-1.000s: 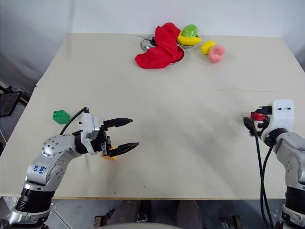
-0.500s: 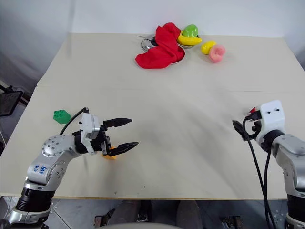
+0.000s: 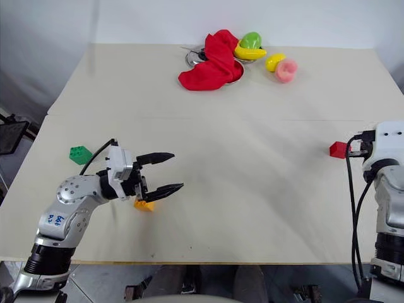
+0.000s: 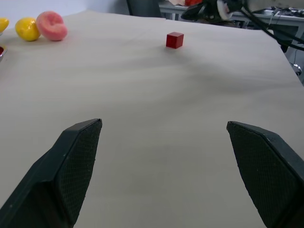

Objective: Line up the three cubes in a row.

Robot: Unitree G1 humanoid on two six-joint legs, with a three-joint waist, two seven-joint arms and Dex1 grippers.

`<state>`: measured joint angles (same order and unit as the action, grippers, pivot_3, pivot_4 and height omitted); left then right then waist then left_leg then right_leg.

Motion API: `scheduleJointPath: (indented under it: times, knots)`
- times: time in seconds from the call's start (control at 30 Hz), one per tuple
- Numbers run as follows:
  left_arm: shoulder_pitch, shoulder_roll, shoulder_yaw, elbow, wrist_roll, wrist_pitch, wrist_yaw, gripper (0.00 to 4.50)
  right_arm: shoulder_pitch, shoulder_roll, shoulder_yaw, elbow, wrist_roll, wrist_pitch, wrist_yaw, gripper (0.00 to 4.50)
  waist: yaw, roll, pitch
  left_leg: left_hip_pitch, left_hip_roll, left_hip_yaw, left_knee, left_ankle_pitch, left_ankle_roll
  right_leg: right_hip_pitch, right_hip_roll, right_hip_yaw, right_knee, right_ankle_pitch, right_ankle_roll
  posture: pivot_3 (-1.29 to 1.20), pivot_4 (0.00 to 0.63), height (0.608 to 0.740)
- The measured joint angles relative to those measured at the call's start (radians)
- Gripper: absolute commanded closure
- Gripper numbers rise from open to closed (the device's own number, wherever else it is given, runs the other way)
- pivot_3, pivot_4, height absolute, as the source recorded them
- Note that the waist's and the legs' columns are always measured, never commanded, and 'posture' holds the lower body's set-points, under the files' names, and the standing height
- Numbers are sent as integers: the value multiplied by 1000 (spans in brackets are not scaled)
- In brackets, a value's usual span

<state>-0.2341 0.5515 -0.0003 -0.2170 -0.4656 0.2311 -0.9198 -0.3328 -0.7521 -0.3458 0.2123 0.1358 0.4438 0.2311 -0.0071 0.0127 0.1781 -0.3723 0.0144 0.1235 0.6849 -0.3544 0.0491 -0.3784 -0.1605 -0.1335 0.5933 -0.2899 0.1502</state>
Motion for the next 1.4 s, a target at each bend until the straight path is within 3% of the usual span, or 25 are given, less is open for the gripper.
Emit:
scheduleJointPath:
  times: [0.27, 0.8, 1.23, 1.4]
  knots:
    - [-1, -5, -1, -1, 3, -3, 2, 0, -78, 18, 108, 146, -68, -160, 33, 4451, 0, 0, 0, 0, 0, 0, 0, 0, 0, 0, 0, 0, 0, 0, 0, 0, 150, 740]
    - [8, -5, 1, -2, 6, -16, 23, 0, -146, 54, 116, 185, -67, -87, 28, 4451, 3, 0, 0, 0, 0, -1, 0, 0, 0, 1, 0, -1, 0, 0, 0, 0, 150, 740]
    - [16, -6, 2, -2, 7, -25, 33, 0, -23, 161, 146, -98, 18, 99, 152, 4451, 1, 0, 0, 0, 0, -2, 0, 0, 0, 1, 0, -1, 0, 0, 0, 0, 150, 740]
    - [16, -7, 2, -2, 7, -26, 32, 0, 21, 184, 117, -239, 160, 106, 270, 4451, 1, 1, 1, 0, 0, -2, 0, 0, 0, 1, 0, -1, 0, 0, 0, 0, 150, 740]
